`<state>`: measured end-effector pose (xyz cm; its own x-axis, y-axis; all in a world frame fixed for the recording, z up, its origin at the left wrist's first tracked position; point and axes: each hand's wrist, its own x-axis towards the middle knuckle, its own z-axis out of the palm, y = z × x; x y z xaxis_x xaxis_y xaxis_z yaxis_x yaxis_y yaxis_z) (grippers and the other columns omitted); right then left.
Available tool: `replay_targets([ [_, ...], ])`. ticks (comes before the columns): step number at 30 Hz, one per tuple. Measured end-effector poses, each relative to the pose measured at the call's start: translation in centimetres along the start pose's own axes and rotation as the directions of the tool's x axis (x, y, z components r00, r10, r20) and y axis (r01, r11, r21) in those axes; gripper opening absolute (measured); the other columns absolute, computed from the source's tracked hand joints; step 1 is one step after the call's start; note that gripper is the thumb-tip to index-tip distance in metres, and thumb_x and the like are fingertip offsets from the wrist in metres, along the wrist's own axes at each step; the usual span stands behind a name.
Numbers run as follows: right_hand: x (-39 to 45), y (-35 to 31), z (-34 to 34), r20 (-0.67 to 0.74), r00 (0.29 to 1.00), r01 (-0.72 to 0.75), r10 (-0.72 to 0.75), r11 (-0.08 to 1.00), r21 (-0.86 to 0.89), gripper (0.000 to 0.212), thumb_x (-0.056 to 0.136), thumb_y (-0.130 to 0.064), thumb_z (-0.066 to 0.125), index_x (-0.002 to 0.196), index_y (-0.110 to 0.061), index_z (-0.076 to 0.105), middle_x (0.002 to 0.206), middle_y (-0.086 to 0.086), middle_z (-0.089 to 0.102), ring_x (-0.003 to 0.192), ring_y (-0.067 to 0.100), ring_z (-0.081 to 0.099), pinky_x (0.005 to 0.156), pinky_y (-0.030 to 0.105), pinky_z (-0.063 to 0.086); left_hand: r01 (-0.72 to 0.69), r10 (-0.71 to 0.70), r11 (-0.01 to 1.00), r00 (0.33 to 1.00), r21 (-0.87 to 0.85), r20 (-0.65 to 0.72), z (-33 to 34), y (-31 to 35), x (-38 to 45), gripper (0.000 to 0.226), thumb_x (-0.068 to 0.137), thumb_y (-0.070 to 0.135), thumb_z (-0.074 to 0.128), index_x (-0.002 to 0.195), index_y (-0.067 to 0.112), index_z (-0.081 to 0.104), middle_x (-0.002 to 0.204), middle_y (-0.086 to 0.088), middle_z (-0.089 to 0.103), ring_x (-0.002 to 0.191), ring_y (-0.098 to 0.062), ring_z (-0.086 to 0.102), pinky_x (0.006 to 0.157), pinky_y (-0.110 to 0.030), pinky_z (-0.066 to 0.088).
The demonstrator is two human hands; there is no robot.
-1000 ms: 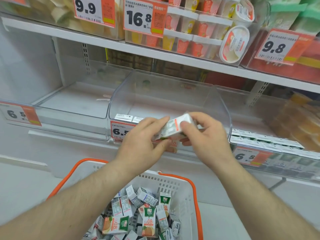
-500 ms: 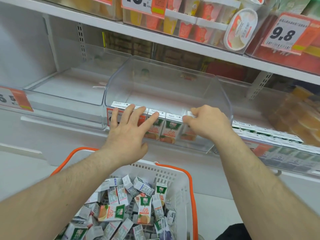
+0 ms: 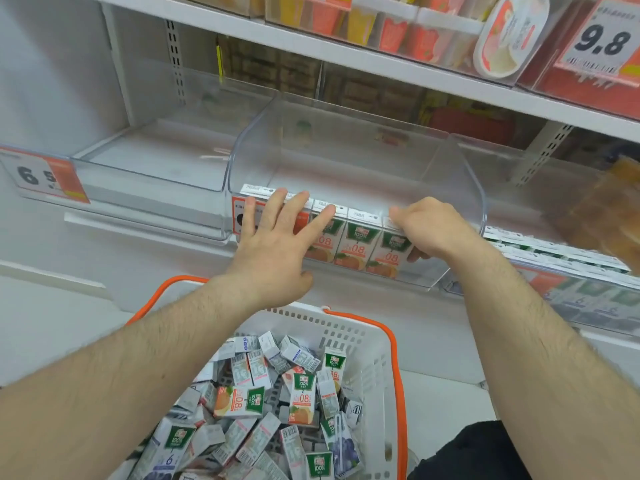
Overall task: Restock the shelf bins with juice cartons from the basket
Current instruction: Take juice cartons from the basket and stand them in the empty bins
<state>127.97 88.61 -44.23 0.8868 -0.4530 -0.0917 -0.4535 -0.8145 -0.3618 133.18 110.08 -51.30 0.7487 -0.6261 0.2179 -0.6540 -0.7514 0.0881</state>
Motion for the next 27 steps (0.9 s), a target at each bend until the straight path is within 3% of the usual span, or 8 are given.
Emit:
replay_targets([
  [4, -0.4, 0.0, 0.3, -0.004, 1.000, 0.013, -0.013, 0.996, -0.090, 0.054, 0.102, -0.045, 0.028, 0.093, -0.009, 0.067, 0.097, 0.011, 0.071, 0.089, 0.028, 0.065, 0.081, 0.034, 0.044, -0.015, 0.016, 1.000, 0.999, 0.019, -0.030, 0.1, -0.1, -0.5, 0.097, 0.087, 0.041, 0.057, 0.150, 0.039, -0.017, 0.159, -0.002, -0.024, 0.144, -0.030, -0.030, 0.108, -0.050, -0.024],
  [7, -0.8, 0.7, 1.7, -0.293, 0.948, 0.061, -0.124, 0.975, -0.215, 0.049, 0.097, -0.047, 0.032, 0.099, -0.016, 0.070, 0.107, 0.018, 0.065, 0.102, 0.039, 0.056, 0.086, 0.040, 0.044, -0.121, 0.120, 0.993, 0.975, 0.004, -0.187, 1.1, 0.0, -2.2, 0.093, 0.080, 0.032, 0.063, 0.156, 0.028, 0.008, 0.162, -0.010, -0.006, 0.147, -0.031, -0.016, 0.112, -0.048, -0.022],
  [11, -3.3, 0.7, 5.6, -0.705, 0.451, 0.521, -0.548, 0.802, -0.291, 0.024, 0.087, -0.021, 0.055, 0.089, -0.003, 0.070, 0.085, 0.018, 0.063, 0.078, 0.038, 0.059, 0.067, 0.042, 0.047, -0.210, 0.202, 0.976, 0.971, -0.058, -0.126, 3.8, -0.1, -4.9, 0.080, 0.076, 0.028, 0.065, 0.148, 0.020, 0.033, 0.155, -0.012, 0.023, 0.143, -0.032, 0.014, 0.118, -0.049, 0.006],
  [13, -5.4, 0.6, 9.4, -0.580, 0.461, 0.690, -0.672, 0.682, -0.242, 0.022, 0.086, -0.019, 0.054, 0.079, -0.004, 0.068, 0.075, 0.013, 0.062, 0.069, 0.033, 0.059, 0.060, 0.039, 0.048, -0.211, 0.216, 0.973, 0.975, -0.091, 0.046, 5.1, -0.6, -6.3, 0.072, 0.081, 0.029, 0.061, 0.147, 0.021, 0.034, 0.149, -0.008, 0.033, 0.137, -0.029, 0.026, 0.114, -0.043, 0.015],
  [15, -7.6, 0.9, 13.5, -0.289, 0.645, 0.701, -0.707, 0.698, -0.144, 0.027, 0.085, -0.025, 0.047, 0.071, -0.011, 0.065, 0.070, 0.006, 0.062, 0.067, 0.031, 0.060, 0.057, 0.036, 0.049, -0.171, 0.203, 0.975, 0.948, -0.144, 0.245, 6.9, -1.4, -7.6, 0.064, 0.086, 0.030, 0.059, 0.145, 0.022, 0.036, 0.145, -0.004, 0.041, 0.133, -0.025, 0.034, 0.111, -0.039, 0.023],
  [18, -8.3, 2.7, 18.8, 0.304, 0.828, 0.530, -0.471, 0.834, -0.153, 0.018, 0.089, -0.025, 0.050, 0.076, -0.018, 0.061, 0.084, 0.001, 0.068, 0.081, 0.026, 0.064, 0.068, 0.036, 0.052, -0.061, 0.143, 0.981, 0.870, -0.185, 0.472, 9.9, -2.7, -9.2, 0.058, 0.088, 0.027, 0.058, 0.143, 0.023, 0.040, 0.139, -0.003, 0.051, 0.126, -0.024, 0.047, 0.104, -0.039, 0.040],
  [21, -8.4, 4.4, 22.6, 0.570, 0.800, 0.327, -0.189, 0.933, -0.150, 0.023, 0.093, -0.028, 0.054, 0.086, -0.011, 0.068, 0.094, 0.007, 0.071, 0.085, 0.023, 0.065, 0.076, 0.034, 0.054, 0.036, 0.081, 0.982, 0.807, -0.184, 0.585, 13.1, -3.4, -10.6, 0.057, 0.088, 0.025, 0.059, 0.142, 0.022, 0.042, 0.136, -0.005, 0.052, 0.120, -0.025, 0.051, 0.098, -0.040, 0.045],
  [27, -10.8, 6.8, 28.1, 0.703, 0.699, 0.016, 0.132, 0.980, -0.200, 0.018, 0.093, -0.033, 0.055, 0.088, -0.018, 0.063, 0.089, 0.004, 0.066, 0.078, 0.021, 0.065, 0.060, 0.025, 0.048, 0.270, -0.064, 0.937, 0.756, -0.221, 0.652, 18.4, -5.0, -12.1, 0.056, 0.086, 0.016, 0.060, 0.140, 0.015, 0.044, 0.137, -0.010, 0.050, 0.121, -0.028, 0.052, 0.097, -0.039, 0.046],
])
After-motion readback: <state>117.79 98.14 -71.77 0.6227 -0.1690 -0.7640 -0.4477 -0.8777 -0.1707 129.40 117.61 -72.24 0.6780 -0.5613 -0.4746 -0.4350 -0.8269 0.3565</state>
